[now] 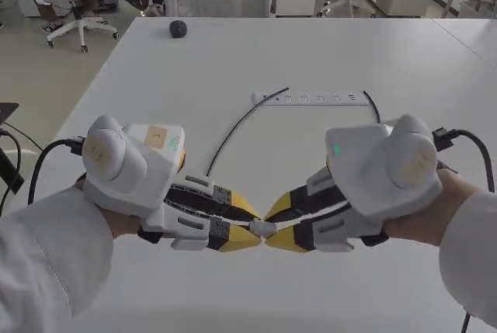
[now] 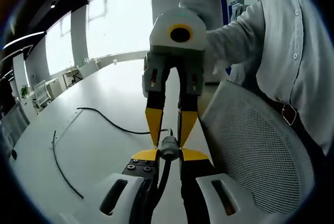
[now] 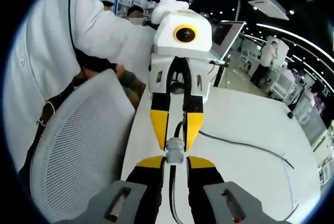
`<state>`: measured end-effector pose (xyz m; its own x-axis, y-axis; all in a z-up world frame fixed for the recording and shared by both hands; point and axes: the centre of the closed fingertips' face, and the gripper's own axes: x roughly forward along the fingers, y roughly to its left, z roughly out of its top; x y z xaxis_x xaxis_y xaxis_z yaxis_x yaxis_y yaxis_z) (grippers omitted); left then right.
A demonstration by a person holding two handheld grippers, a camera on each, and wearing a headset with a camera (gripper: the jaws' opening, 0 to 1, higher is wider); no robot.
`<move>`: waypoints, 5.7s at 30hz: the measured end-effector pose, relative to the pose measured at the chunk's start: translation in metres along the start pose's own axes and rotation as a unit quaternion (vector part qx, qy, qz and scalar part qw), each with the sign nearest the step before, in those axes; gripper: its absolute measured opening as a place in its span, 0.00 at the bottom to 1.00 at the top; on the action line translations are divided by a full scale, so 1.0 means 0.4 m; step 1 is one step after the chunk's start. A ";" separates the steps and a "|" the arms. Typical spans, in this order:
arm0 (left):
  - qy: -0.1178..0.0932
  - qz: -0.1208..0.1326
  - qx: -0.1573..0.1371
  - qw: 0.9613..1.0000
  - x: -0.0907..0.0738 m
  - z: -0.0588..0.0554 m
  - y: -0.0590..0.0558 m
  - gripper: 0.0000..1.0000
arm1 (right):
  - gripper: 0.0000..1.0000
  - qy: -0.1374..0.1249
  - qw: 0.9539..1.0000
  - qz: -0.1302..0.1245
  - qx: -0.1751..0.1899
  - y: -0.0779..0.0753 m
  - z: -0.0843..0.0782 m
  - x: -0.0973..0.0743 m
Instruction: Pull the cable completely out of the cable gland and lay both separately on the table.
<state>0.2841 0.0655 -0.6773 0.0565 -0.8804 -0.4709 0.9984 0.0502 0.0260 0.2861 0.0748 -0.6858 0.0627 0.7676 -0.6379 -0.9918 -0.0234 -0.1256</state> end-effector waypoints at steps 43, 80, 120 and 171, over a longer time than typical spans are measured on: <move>0.024 0.009 0.026 0.999 -0.030 0.007 0.022 0.15 | 0.00 -0.004 0.999 -0.021 0.039 -0.011 -0.004 -0.004; 0.034 0.010 0.034 0.999 -0.039 0.012 0.036 0.15 | 0.00 -0.009 0.999 -0.021 0.043 -0.026 0.003 -0.002; 0.027 0.030 0.037 0.999 -0.059 0.018 0.058 0.15 | 0.00 0.047 0.986 -0.047 0.156 -0.017 -0.291 0.004; 0.035 0.028 0.037 0.998 -0.058 0.013 0.053 0.15 | 0.42 -0.005 0.982 -0.051 0.180 -0.010 -0.248 -0.034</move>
<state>0.3041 0.0847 -0.6613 0.1143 -0.8418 -0.5275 0.9911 0.0604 0.1184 0.3003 0.0011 -0.7519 0.1650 0.7605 -0.6281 -0.9555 0.2811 0.0894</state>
